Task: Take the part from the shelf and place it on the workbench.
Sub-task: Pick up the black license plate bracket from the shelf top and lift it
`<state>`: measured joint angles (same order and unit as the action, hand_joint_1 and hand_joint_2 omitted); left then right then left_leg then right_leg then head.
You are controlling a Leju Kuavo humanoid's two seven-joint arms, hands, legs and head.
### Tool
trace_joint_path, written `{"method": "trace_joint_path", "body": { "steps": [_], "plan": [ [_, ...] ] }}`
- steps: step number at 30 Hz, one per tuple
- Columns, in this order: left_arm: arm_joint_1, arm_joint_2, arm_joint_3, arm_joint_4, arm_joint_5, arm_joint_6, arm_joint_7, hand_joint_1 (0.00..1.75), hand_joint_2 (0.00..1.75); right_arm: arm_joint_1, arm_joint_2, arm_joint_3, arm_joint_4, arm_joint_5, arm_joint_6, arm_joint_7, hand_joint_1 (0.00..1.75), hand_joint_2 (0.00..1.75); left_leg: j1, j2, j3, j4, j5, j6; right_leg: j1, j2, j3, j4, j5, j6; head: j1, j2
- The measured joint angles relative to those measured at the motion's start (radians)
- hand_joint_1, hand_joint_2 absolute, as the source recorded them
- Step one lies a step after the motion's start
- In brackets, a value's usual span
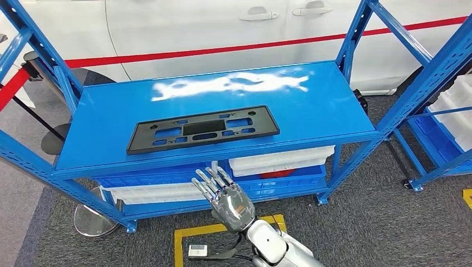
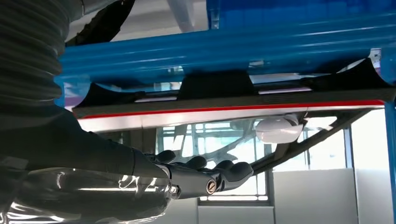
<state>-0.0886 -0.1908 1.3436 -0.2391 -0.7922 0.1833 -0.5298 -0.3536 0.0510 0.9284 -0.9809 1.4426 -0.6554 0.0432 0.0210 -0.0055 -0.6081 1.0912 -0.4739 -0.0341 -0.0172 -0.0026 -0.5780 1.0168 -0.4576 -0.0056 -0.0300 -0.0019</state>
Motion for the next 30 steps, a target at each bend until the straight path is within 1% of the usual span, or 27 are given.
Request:
{"method": "trace_joint_path", "body": {
  "steps": [1, 2, 3, 5, 6, 7, 8, 9, 10, 11, 12, 13, 14, 15, 16, 17, 18, 19, 21, 22, 23, 25, 26, 27, 28, 29, 30],
  "plan": [
    [0.001, 0.003, -0.002, 0.000, -0.003, -0.012, -0.002, 0.00, 0.00, -0.013, 0.010, 0.007, 0.020, 0.017, -0.005, 0.015, 0.00, 1.75, -0.001, -0.001, 0.021, -0.046, 0.014, 0.005, 0.001, 0.001, -0.002, 0.003, -0.002, 0.006, 0.000, 0.000],
    [0.001, 0.007, -0.003, 0.000, -0.007, -0.026, -0.003, 0.00, 0.00, -0.027, 0.021, 0.015, 0.040, 0.034, -0.010, 0.029, 0.00, 1.75, -0.003, -0.002, 0.030, -0.068, 0.016, 0.011, 0.002, 0.002, -0.004, 0.004, -0.002, 0.012, 0.000, 0.000],
    [0.002, 0.010, -0.003, 0.000, -0.009, -0.038, -0.004, 0.00, 0.00, -0.041, 0.032, 0.023, 0.059, 0.049, -0.014, 0.043, 0.00, 1.75, -0.007, -0.003, 0.030, -0.070, 0.013, 0.020, 0.003, 0.003, -0.005, 0.004, -0.002, 0.018, 0.000, 0.000],
    [0.004, 0.017, -0.003, 0.000, -0.015, -0.062, -0.002, 0.00, 0.00, -0.066, 0.054, 0.033, 0.095, 0.078, -0.021, 0.067, 0.00, 1.75, -0.007, -0.003, 0.032, -0.074, 0.017, 0.037, 0.001, 0.003, -0.004, 0.004, -0.003, 0.029, 0.000, 0.000],
    [0.005, 0.019, -0.003, 0.000, -0.017, -0.071, 0.000, 0.00, 0.00, -0.078, 0.065, 0.036, 0.110, 0.090, -0.024, 0.075, 0.00, 1.75, -0.006, -0.003, 0.035, -0.078, 0.019, 0.044, -0.001, 0.003, -0.009, 0.017, -0.012, 0.034, 0.000, 0.000],
    [0.005, 0.021, -0.003, 0.000, -0.020, -0.080, 0.004, 0.00, 0.00, -0.090, 0.075, 0.038, 0.123, 0.100, -0.028, 0.083, 0.00, 1.75, -0.004, -0.002, 0.037, -0.082, 0.020, 0.052, -0.002, 0.003, -0.024, 0.050, -0.031, 0.037, 0.000, 0.000],
    [0.005, 0.023, -0.003, 0.000, -0.022, -0.086, 0.007, 0.00, 0.00, -0.100, 0.084, 0.039, 0.134, 0.109, -0.031, 0.090, 0.00, 1.75, -0.005, -0.002, 0.039, -0.083, 0.020, 0.057, -0.003, 0.003, -0.050, 0.104, -0.058, 0.039, 0.000, 0.000],
    [0.005, 0.025, -0.003, 0.000, -0.023, -0.091, 0.011, 0.00, 0.00, -0.107, 0.090, 0.041, 0.144, 0.115, -0.034, 0.095, 0.00, 1.75, -0.007, -0.002, 0.039, -0.083, 0.018, 0.062, -0.002, 0.003, -0.087, 0.173, -0.089, 0.040, 0.000, 0.000],
    [0.005, 0.027, -0.003, 0.000, -0.025, -0.094, 0.015, 0.00, 0.00, -0.112, 0.095, 0.042, 0.153, 0.119, -0.035, 0.098, 0.00, 1.75, -0.009, -0.002, 0.041, -0.083, 0.017, 0.065, -0.002, 0.003, -0.123, 0.239, -0.111, 0.041, 0.001, 0.000],
    [0.007, 0.029, -0.003, 0.000, -0.025, -0.096, 0.018, 0.00, 0.00, -0.114, 0.099, 0.043, 0.160, 0.122, -0.035, 0.100, 0.00, 1.75, -0.012, -0.002, 0.043, -0.083, 0.015, 0.067, -0.002, 0.003, -0.150, 0.283, -0.118, 0.040, 0.001, 0.000],
    [0.009, 0.030, -0.003, 0.000, -0.026, -0.097, 0.022, 0.00, 0.00, -0.115, 0.102, 0.044, 0.166, 0.124, -0.035, 0.100, 0.00, 1.75, -0.014, -0.003, 0.046, -0.083, 0.012, 0.068, -0.001, 0.003, -0.159, 0.289, -0.105, 0.038, 0.001, 0.000],
    [0.010, 0.032, -0.003, 0.000, -0.027, -0.099, 0.025, 0.00, 0.00, -0.116, 0.106, 0.044, 0.171, 0.125, -0.035, 0.100, 0.00, 1.75, -0.017, -0.004, 0.052, -0.083, 0.009, 0.068, 0.002, 0.003, -0.147, 0.255, -0.073, 0.032, 0.001, 0.000],
    [0.011, 0.033, -0.003, 0.000, -0.027, -0.100, 0.028, 0.00, 0.00, -0.119, 0.111, 0.044, 0.174, 0.125, -0.036, 0.100, 0.00, 1.75, -0.019, -0.005, 0.058, -0.083, 0.004, 0.068, 0.005, 0.003, -0.120, 0.192, -0.032, 0.024, 0.001, 0.000],
    [0.012, 0.035, -0.003, 0.001, -0.027, -0.101, 0.032, 0.00, 0.00, -0.123, 0.115, 0.044, 0.178, 0.125, -0.036, 0.098, 0.00, 1.75, -0.022, -0.005, 0.063, -0.083, -0.001, 0.066, 0.010, 0.003, -0.089, 0.124, 0.001, 0.014, 0.000, 0.000],
    [0.011, 0.036, -0.003, 0.001, -0.026, -0.100, 0.036, 0.00, 0.00, -0.128, 0.119, 0.044, 0.181, 0.125, -0.036, 0.095, 0.00, 1.75, -0.024, -0.005, 0.067, -0.082, -0.006, 0.063, 0.015, 0.002, -0.063, 0.066, 0.022, 0.006, 0.000, 0.000],
    [0.010, 0.038, -0.003, 0.002, -0.025, -0.098, 0.040, 0.00, 0.00, -0.133, 0.124, 0.045, 0.185, 0.125, -0.037, 0.090, 0.00, 1.75, -0.025, -0.004, 0.068, -0.081, -0.010, 0.059, 0.019, 0.002, -0.047, 0.030, 0.029, 0.000, -0.001, 0.000],
    [0.010, 0.039, -0.003, 0.003, -0.024, -0.095, 0.044, 0.00, 0.00, -0.137, 0.127, 0.045, 0.189, 0.125, -0.037, 0.085, 0.00, 1.75, -0.024, -0.003, 0.068, -0.082, -0.014, 0.054, 0.022, 0.002, -0.041, 0.016, 0.024, -0.005, -0.001, 0.000],
    [0.009, 0.041, -0.003, 0.003, -0.022, -0.093, 0.047, 0.00, 0.00, -0.139, 0.132, 0.045, 0.192, 0.126, -0.038, 0.082, 0.00, 1.75, -0.024, -0.002, 0.070, -0.083, -0.016, 0.048, 0.022, 0.003, -0.039, 0.008, 0.021, -0.007, -0.001, 0.000],
    [0.008, 0.045, -0.003, 0.003, -0.021, -0.090, 0.050, 0.00, 0.00, -0.141, 0.139, 0.045, 0.198, 0.126, -0.039, 0.079, 0.00, 1.75, -0.022, 0.000, 0.073, -0.077, -0.026, 0.037, 0.016, 0.003, -0.025, -0.004, 0.019, -0.012, -0.002, 0.000],
    [0.007, 0.047, -0.003, 0.004, -0.021, -0.089, 0.051, 0.00, 0.00, -0.143, 0.143, 0.045, 0.201, 0.126, -0.039, 0.078, 0.00, 1.75, -0.021, 0.000, 0.063, -0.051, -0.039, 0.031, 0.012, 0.003, -0.015, -0.011, 0.017, -0.015, -0.004, 0.000],
    [0.007, 0.049, -0.003, 0.004, -0.021, -0.088, 0.052, 0.00, 0.00, -0.145, 0.147, 0.044, 0.203, 0.126, -0.040, 0.078, 0.00, 1.75, -0.018, 0.000, 0.040, -0.004, -0.059, 0.025, 0.009, 0.002, -0.006, -0.015, 0.014, -0.018, -0.005, 0.000],
    [0.008, 0.051, -0.003, 0.004, -0.022, -0.087, 0.054, 0.00, 0.00, -0.146, 0.151, 0.042, 0.208, 0.126, -0.041, 0.076, 0.00, 1.75, -0.011, 0.000, -0.039, 0.130, -0.100, 0.013, 0.009, 0.000, 0.008, -0.016, 0.003, -0.022, -0.007, 0.000],
    [0.009, 0.053, -0.003, 0.004, -0.022, -0.087, 0.055, 0.00, 0.00, -0.145, 0.152, 0.039, 0.211, 0.126, -0.041, 0.075, 0.00, 1.75, -0.007, 0.000, -0.074, 0.179, -0.105, 0.009, 0.008, 0.001, 0.015, -0.016, -0.004, -0.021, -0.007, 0.000],
    [0.011, 0.054, -0.003, 0.004, -0.022, -0.087, 0.057, 0.00, 0.00, -0.144, 0.152, 0.035, 0.213, 0.126, -0.041, 0.073, 0.00, 1.75, -0.003, 0.001, -0.094, 0.194, -0.090, 0.005, 0.007, 0.002, 0.023, -0.015, -0.011, -0.019, -0.007, 0.000],
    [0.013, 0.056, -0.003, 0.004, -0.022, -0.087, 0.059, 0.00, 0.00, -0.143, 0.152, 0.032, 0.215, 0.126, -0.041, 0.071, 0.00, 1.75, 0.000, 0.001, -0.096, 0.173, -0.059, 0.002, 0.006, 0.003, 0.032, -0.015, -0.018, -0.016, -0.007, 0.000],
    [0.014, 0.057, -0.003, 0.004, -0.021, -0.087, 0.060, 0.00, 0.00, -0.142, 0.152, 0.029, 0.216, 0.126, -0.041, 0.069, 0.00, 1.75, 0.002, 0.001, -0.090, 0.144, -0.029, 0.000, 0.004, 0.004, 0.039, -0.014, -0.024, -0.014, -0.007, 0.000],
    [0.014, 0.058, -0.003, 0.004, -0.021, -0.086, 0.062, 0.00, 0.00, -0.142, 0.152, 0.027, 0.216, 0.126, -0.041, 0.068, 0.00, 1.75, 0.003, 0.001, -0.082, 0.116, -0.005, -0.001, 0.003, 0.005, 0.045, -0.014, -0.028, -0.012, -0.007, 0.000]
  ]
}}
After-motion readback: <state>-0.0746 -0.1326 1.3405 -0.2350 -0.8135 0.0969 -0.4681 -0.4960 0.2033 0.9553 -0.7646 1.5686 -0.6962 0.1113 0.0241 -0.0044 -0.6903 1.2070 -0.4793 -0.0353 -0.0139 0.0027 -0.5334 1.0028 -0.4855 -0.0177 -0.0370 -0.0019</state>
